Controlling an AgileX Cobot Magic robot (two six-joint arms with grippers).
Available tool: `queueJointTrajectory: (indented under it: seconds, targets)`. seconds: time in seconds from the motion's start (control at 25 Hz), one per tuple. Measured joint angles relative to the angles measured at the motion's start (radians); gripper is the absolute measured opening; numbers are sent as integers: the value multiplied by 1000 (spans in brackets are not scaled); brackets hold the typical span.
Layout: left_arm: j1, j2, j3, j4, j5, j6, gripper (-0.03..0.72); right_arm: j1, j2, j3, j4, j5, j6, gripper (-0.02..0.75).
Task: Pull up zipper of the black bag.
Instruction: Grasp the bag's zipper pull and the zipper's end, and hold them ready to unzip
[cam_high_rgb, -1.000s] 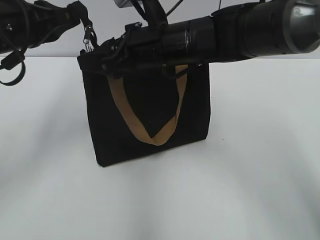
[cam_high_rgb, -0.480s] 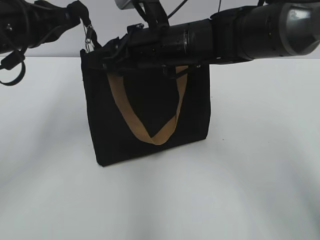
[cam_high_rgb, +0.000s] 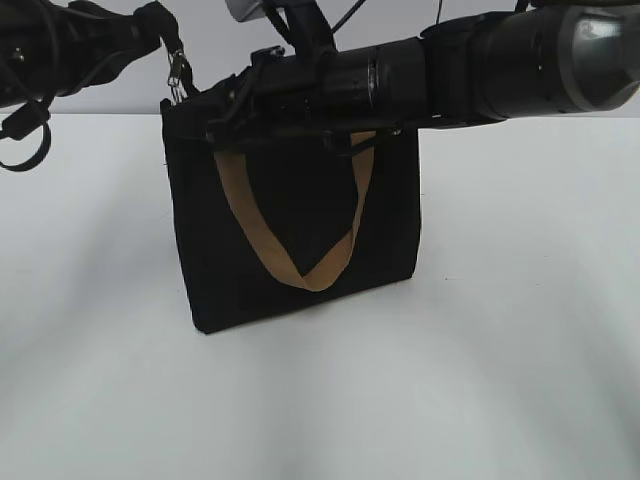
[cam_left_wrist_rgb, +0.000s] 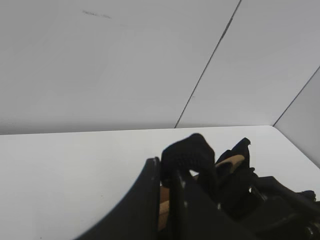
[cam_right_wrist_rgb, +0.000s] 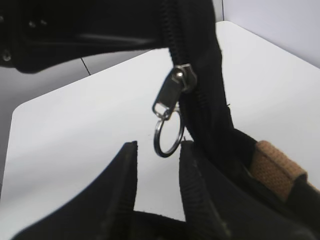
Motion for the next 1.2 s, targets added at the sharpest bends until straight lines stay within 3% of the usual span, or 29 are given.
queueJointTrajectory:
  seconds: [0.76,0.84,1.0,1.2]
  targets:
    - [0,0,0,0,5,0,10,0,0,-56,0,6,-50,221]
    - [0,0,0,0,5,0,10,0,0,-56,0,-16,-39,176]
    - [0,0,0,0,6,0,10,0,0,-58,-10,-53,10,3]
    - [0,0,0,1,50,0,10,-1,-1,-58,-179,-47,166,-15]
